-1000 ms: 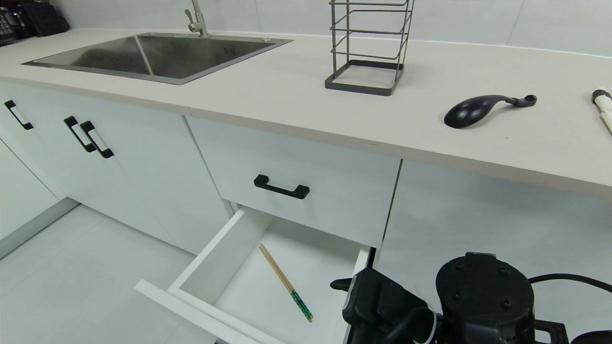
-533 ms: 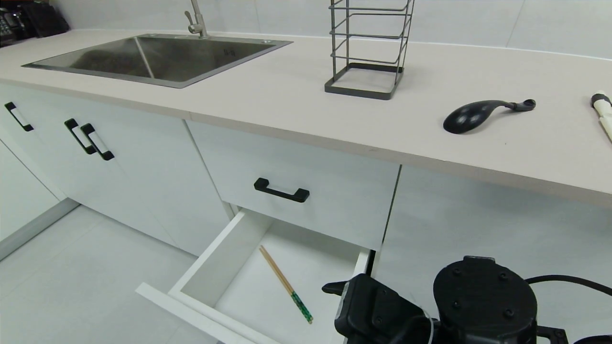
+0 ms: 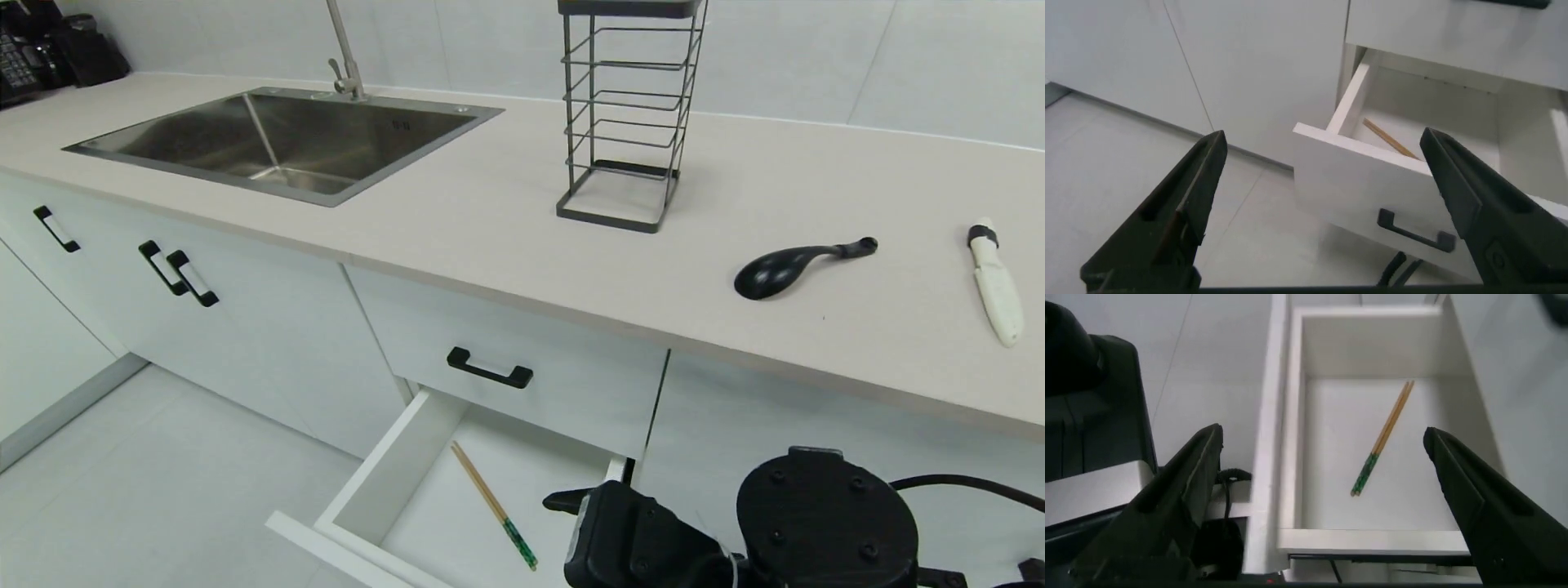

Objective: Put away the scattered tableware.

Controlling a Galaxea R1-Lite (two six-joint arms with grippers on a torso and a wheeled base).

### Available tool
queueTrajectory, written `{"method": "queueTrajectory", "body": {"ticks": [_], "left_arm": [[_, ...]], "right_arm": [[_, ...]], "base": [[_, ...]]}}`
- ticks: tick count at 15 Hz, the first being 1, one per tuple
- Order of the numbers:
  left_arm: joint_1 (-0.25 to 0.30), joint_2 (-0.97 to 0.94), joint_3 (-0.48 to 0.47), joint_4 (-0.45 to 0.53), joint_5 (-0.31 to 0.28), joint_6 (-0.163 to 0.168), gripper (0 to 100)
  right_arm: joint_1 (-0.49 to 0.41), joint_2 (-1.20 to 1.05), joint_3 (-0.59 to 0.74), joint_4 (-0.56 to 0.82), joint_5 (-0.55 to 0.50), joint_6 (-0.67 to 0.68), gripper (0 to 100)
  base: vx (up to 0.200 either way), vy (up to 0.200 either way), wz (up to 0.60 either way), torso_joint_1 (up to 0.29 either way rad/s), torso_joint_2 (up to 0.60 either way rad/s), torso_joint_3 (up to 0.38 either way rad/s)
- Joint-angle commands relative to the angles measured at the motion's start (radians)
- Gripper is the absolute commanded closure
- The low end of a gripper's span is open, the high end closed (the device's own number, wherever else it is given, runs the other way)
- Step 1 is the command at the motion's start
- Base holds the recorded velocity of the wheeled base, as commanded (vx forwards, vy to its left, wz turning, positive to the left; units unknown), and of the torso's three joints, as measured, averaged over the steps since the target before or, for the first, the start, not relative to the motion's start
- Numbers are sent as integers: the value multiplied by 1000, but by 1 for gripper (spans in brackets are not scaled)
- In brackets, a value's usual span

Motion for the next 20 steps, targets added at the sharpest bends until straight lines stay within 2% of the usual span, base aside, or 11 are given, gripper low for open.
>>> {"method": "queueTrajectory", "body": {"ticks": [1,7,10,20], "left_arm": [[0,0,0,0,0,0,0],[0,0,0,0,0,0,0],[0,0,0,0,0,0,0],[0,0,0,0,2,0,0]], "right_arm": [[-1,1,0,-1,0,0,0],[-1,6,-23,12,0,2,0],[-2,6,-58,65,0,3,0],[-70,10,-221,381,20,5,0]], "base": [[0,0,0,227,-500,-203],[0,0,0,163,-475,-216],[0,0,0,393,-481,-232],[0,0,0,290,-530,-250]]}}
